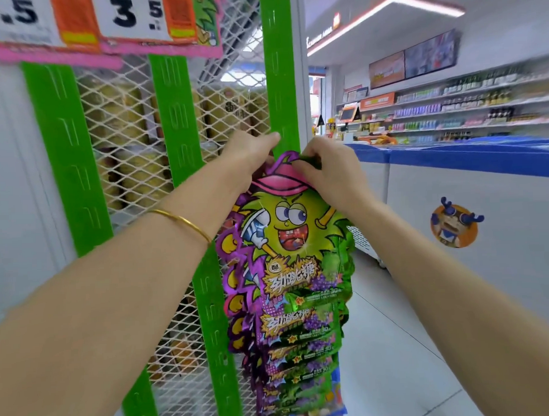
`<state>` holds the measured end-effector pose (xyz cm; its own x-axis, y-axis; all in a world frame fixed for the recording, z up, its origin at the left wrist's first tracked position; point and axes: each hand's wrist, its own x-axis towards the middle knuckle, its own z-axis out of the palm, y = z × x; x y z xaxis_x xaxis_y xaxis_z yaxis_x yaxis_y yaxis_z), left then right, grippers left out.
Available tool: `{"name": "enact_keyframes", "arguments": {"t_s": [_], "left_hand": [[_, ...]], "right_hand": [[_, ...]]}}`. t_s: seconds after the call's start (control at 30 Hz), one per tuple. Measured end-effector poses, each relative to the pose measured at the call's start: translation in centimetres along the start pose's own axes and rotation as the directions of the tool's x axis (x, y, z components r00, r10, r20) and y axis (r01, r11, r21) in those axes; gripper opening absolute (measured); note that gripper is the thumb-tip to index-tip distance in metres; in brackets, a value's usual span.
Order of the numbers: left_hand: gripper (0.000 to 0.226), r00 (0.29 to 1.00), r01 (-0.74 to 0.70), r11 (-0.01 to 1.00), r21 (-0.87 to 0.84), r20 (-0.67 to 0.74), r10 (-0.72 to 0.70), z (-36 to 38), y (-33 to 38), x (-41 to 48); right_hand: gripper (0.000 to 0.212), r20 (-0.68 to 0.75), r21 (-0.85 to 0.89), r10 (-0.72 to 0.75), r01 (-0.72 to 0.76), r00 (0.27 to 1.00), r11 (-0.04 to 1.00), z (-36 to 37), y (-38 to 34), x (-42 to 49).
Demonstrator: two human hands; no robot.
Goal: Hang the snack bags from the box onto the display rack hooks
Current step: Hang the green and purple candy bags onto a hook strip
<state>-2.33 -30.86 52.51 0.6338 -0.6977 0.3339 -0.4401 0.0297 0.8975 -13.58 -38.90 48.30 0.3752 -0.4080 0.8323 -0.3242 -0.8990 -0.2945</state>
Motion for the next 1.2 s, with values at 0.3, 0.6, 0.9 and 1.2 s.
{"name": "enact_keyframes", "arguments": {"t_s": [0.3,0.6,0.9,1.2], "left_hand": [[0.033,0.997,-0.066,0.995,0.071,-0.038,0.069,-0.1,0.5,0.1],[0.048,0.998,-0.021,1.0,0.02,-0.06,0.022,-0.4,0.0,-0.3],[0.05,1.0,0.002,1.0,0.002,0.017,-0.003,-0.6,-0.3,-1.1],[0.044,0.999,0.044,0.999,-0.006,0.016,-0.044,-0.6,0.1,-0.6]], "right_hand": [[0.018,-0.095,-0.234,-0.1,0.076,0.99,0.969,-0.6,-1.5,1.1],[0.018,-0.051,-0.23,-0.104,0.09,0.993,0.969,-0.1,-0.8,-0.2],[0.024,0.001,-0.056,0.0,0.0,1.0,0.998,0.3,-0.4,-0.8],[0.022,-0.073,-0.273,-0.144,0.119,0.987,0.955,-0.5,-1.9,1.2]]}}
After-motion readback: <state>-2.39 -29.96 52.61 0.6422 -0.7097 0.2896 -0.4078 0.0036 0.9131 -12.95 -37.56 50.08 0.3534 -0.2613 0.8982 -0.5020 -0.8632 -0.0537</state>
